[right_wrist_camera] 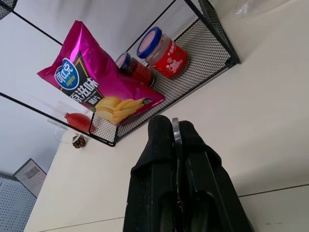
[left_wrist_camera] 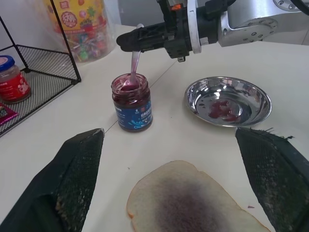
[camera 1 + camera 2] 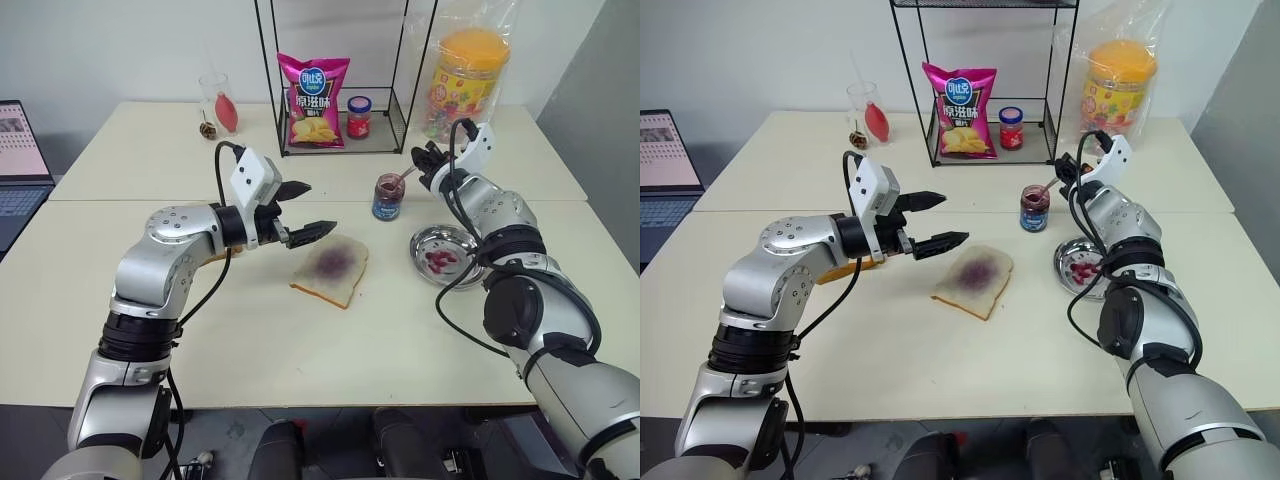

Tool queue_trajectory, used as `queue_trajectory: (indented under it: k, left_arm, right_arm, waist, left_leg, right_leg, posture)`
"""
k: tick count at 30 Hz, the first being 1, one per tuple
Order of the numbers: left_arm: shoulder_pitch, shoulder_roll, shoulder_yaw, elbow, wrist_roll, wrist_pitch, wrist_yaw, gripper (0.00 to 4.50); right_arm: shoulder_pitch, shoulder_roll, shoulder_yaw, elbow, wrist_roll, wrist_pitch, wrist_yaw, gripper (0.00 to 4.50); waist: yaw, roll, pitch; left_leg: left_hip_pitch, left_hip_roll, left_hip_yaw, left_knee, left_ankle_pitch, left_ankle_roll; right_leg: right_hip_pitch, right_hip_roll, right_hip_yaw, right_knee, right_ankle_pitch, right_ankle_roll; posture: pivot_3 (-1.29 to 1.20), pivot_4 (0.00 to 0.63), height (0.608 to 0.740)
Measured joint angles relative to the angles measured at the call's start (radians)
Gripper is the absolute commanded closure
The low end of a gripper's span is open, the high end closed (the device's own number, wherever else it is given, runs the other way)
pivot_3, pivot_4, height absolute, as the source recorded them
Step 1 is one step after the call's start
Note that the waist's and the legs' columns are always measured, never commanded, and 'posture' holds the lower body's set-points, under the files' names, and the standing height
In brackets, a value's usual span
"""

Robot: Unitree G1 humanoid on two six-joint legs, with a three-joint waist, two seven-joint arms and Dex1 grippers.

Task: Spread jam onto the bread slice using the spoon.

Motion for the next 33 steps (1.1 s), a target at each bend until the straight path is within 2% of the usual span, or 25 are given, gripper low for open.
queue_trajectory:
  k: [25,33]
  left_arm:
    - [0.000,-0.006,0.000,0.004,0.020,-0.021,-0.018,0.00]
    - [-0.006,-0.006,0.000,0.012,0.020,-0.021,-0.021,0.00]
  right_arm:
    - [0.000,-0.007,0.003,0.000,-0.007,-0.022,-0.013,4.41]
    - [-0.005,-0.016,-0.039,-0.009,0.034,-0.021,-0.047,4.41]
  waist:
    - [0.000,0.000,0.000]
    - [0.000,0.000,0.000]
  left_leg:
    - [0.000,0.000,0.000,0.000,0.000,0.000]
    - [0.000,0.000,0.000,0.000,0.000,0.000]
  right_leg:
    - [0.000,0.000,0.000,0.000,0.000,0.000]
    - [0.000,0.000,0.000,0.000,0.000,0.000]
  posture:
    - [0.00,0.150,0.740]
    - [0.00,0.150,0.740]
